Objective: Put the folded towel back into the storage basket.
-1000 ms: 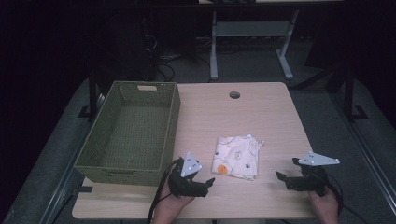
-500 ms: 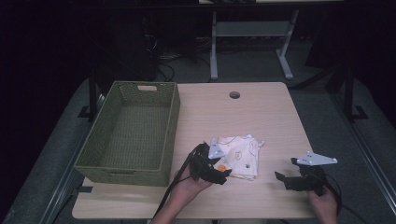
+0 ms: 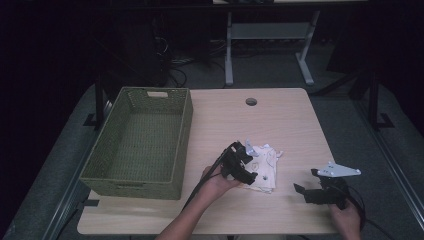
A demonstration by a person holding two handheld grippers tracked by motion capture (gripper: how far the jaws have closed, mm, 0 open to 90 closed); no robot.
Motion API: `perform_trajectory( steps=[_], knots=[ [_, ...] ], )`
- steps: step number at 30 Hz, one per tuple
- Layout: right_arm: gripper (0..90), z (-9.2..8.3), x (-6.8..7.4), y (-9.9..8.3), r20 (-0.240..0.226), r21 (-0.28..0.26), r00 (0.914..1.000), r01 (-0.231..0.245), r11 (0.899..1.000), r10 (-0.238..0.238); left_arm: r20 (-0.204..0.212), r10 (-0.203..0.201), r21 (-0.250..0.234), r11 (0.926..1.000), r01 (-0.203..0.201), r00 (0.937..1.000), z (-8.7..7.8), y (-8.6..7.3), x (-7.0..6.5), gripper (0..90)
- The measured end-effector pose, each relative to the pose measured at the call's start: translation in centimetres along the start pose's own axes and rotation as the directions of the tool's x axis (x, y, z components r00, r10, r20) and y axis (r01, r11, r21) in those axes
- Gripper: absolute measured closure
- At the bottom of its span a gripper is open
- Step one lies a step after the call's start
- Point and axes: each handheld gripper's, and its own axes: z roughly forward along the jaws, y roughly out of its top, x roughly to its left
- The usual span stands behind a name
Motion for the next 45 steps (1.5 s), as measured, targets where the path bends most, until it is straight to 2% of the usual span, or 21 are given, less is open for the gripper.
perform_trajectory(
  steps=[5, 7, 8, 9, 12, 13, 15, 16, 17, 18, 19, 21, 23, 26, 27, 28, 29, 32, 38, 41, 45],
  knots=[
    [13.7, 0.0, 0.0, 0.0, 0.001, -0.001, 1.0000, 0.001, 1.000, -0.001, 0.011, -0.007, 0.044, 0.9990, 0.006, 0.9999, 1.6, 0.9, 0.3, 29.5],
    [13.7, 0.1, 0.0, 0.0, 0.000, -0.001, 1.0000, 0.002, 1.000, -0.002, -0.034, 0.035, 0.079, 0.9963, -0.032, 0.9988, 2.4, 1.2, 0.2, 32.2],
    [13.7, 0.1, 0.0, 0.0, 0.000, -0.001, 1.0000, 0.002, 1.000, -0.002, -0.047, 0.044, 0.091, 0.9950, -0.040, 0.9979, 2.6, 1.2, 0.1, 32.2],
    [13.7, 0.0, 0.0, 0.0, 0.000, -0.002, 1.0000, 0.001, 1.000, -0.001, -0.081, 0.051, 0.103, 0.9938, -0.042, 0.9954, 3.2, 1.2, 0.0, 33.2],
    [13.7, 0.0, 0.0, 0.1, 0.004, -0.004, 1.0000, 0.000, 1.000, 0.000, -0.068, 0.052, 0.119, 0.9920, -0.043, 0.9963, 3.7, 1.2, 0.0, 36.0],
    [13.7, 0.0, 0.0, 0.0, 0.004, -0.003, 1.0000, 0.000, 1.000, 0.000, -0.058, 0.040, 0.120, 0.9922, -0.032, 0.9975, 3.8, 1.1, 0.1, 36.0],
    [13.7, 0.0, -0.1, 0.0, 0.003, -0.008, 1.0000, -0.002, 1.000, 0.002, -0.024, -0.012, 0.117, 0.9931, 0.014, 0.9997, 3.9, 1.1, 0.5, 41.4],
    [13.7, 0.0, -0.1, 0.0, 0.003, -0.008, 1.0000, -0.002, 1.000, 0.002, 0.001, -0.054, 0.119, 0.9914, 0.053, 0.9986, 4.0, 1.0, 0.8, 42.3],
    [13.7, 0.0, -0.1, 0.0, 0.003, -0.003, 1.0000, 0.000, 1.000, 0.000, 0.006, -0.089, 0.129, 0.9878, 0.087, 0.9960, 3.9, 0.9, 1.0, 42.6],
    [13.7, 0.0, -0.1, 0.0, 0.003, -0.003, 1.0000, 0.000, 1.000, 0.000, 0.006, -0.089, 0.129, 0.9878, 0.087, 0.9960, 3.9, 0.9, 1.0, 43.3],
    [13.7, 0.0, 0.0, 0.1, 0.004, -0.003, 1.0000, -0.002, 1.000, 0.002, -0.010, -0.110, 0.139, 0.9840, 0.111, 0.9938, 3.8, 1.0, 0.9, 44.5],
    [13.7, 0.0, 0.1, 0.1, 0.004, -0.003, 1.0000, -0.001, 1.000, 0.001, -0.017, -0.110, 0.149, 0.9826, 0.112, 0.9937, 3.7, 1.0, 0.8, 46.2],
    [13.7, 0.0, 0.1, 0.0, 0.004, -0.002, 1.0000, -0.001, 1.000, 0.001, -0.032, -0.124, 0.162, 0.9786, 0.128, 0.9918, 3.5, 1.0, 0.8, 55.1],
    [13.7, -0.1, 0.1, 0.0, 0.001, -0.004, 1.0000, 0.000, 1.000, 0.000, -0.042, -0.134, 0.157, 0.9777, 0.139, 0.9900, 3.4, 0.8, 0.8, 60.5],
    [13.7, -0.1, 0.1, 0.0, 0.003, -0.003, 1.0000, 0.002, 1.000, -0.002, -0.045, -0.138, 0.159, 0.9768, 0.143, 0.9895, 3.3, 0.8, 0.8, 68.7],
    [13.7, -0.1, 0.1, 0.0, 0.003, -0.003, 1.0000, 0.002, 1.000, -0.002, -0.051, -0.136, 0.160, 0.9768, 0.143, 0.9894, 3.2, 0.7, 0.9, 68.7],
    [13.7, 0.0, 0.2, 0.0, 0.003, -0.001, 1.0000, 0.006, 1.000, -0.006, -0.057, -0.134, 0.155, 0.9778, 0.141, 0.9894, 3.2, 0.6, 0.9, 79.8],
    [13.7, 0.0, 0.2, 0.1, 0.002, 0.001, 1.0000, 0.007, 1.000, -0.007, -0.043, -0.140, 0.146, 0.9786, 0.145, 0.9892, 3.0, 0.3, 1.3, 82.4],
    [13.7, 0.0, 0.3, 0.0, 0.002, 0.001, 1.0000, 0.005, 1.000, -0.005, -0.002, -0.170, 0.144, 0.9751, 0.169, 0.9854, 3.0, 0.2, 2.0, 83.6],
    [13.7, 0.1, 0.3, 0.0, 0.003, 0.004, 1.0000, 0.004, 1.000, -0.004, 0.025, -0.196, 0.144, 0.9711, 0.190, 0.9803, 2.8, 0.0, 2.4, 83.9],
    [13.7, 0.1, 0.3, 0.1, 0.002, 0.003, 1.0000, 0.006, 1.000, -0.006, 0.073, -0.261, 0.143, 0.9579, 0.249, 0.9626, 2.4, -0.6, 3.7, 84.0]
  ],
)
